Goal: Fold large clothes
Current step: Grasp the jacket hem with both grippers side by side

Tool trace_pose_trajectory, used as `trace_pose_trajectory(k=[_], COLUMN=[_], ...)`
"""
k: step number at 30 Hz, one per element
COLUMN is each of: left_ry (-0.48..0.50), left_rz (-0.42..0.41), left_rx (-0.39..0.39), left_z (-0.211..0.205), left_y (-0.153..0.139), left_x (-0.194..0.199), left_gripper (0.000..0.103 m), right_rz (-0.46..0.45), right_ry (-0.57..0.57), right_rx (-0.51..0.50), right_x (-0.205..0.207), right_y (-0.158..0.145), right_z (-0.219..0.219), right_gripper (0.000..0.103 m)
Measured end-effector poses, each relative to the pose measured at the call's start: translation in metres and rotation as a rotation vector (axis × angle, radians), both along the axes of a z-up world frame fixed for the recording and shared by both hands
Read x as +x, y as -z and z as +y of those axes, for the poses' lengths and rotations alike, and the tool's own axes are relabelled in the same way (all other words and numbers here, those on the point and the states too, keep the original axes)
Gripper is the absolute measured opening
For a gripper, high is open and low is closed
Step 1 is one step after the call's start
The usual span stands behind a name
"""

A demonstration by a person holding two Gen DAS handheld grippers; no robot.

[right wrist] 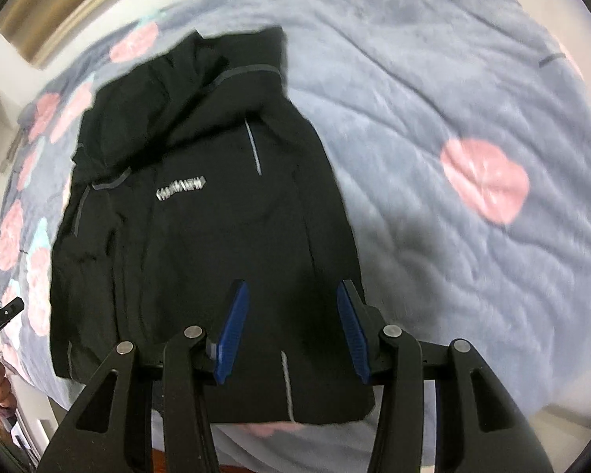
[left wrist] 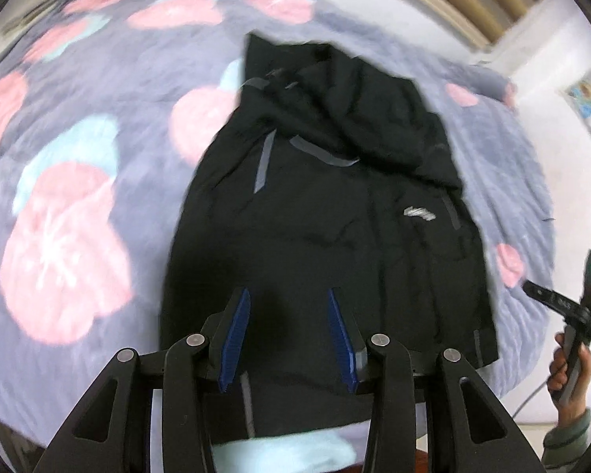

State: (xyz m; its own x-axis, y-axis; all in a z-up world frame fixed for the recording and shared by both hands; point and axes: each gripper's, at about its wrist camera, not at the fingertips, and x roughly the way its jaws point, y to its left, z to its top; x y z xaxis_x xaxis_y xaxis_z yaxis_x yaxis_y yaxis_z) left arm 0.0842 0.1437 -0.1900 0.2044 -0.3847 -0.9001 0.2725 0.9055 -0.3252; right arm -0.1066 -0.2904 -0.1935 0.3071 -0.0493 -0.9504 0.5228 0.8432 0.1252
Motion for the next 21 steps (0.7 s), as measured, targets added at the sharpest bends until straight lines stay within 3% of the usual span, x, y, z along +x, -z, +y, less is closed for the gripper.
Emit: trace_pose_trajectory(k=[3, 8, 13, 17, 21], left_ry=[-0.075, -0.202, -0.190, -0.185, -0.188], left_rz=[0.073, 0.210, 0.259, 0.315, 0.388], left_rx=[0.010, -0.051, -0.031, -0.093, -0.132], left_z=[0.023, 0.072, 0.083, 0.085, 0.087], left_y=[0.022, 0.065, 0.090, 0.108, 0.124], left_x=[-0.005, -0.014, -0.022, -0.024, -0.025], left_gripper=[0.046, 0.046, 0.046, 0.056, 0.057], right_rz=[0.033, 0.078, 0.112, 0.111, 0.103], right_ry=[0.021, 0.069, 0.114, 0.141, 0.132], right_rx=[0.028, 0.075, 0.086, 0.139, 0.240], right_x=[-0.012, -0.032, -0.048, -0.055, -0.058], right_y=[0.017, 0.044, 0.067, 0.084, 0.104], right_z=[-0.001, -0.011, -0.024, -0.034, -0.033], right_gripper=[0.049, 0.049, 0.049, 0.049, 0.049])
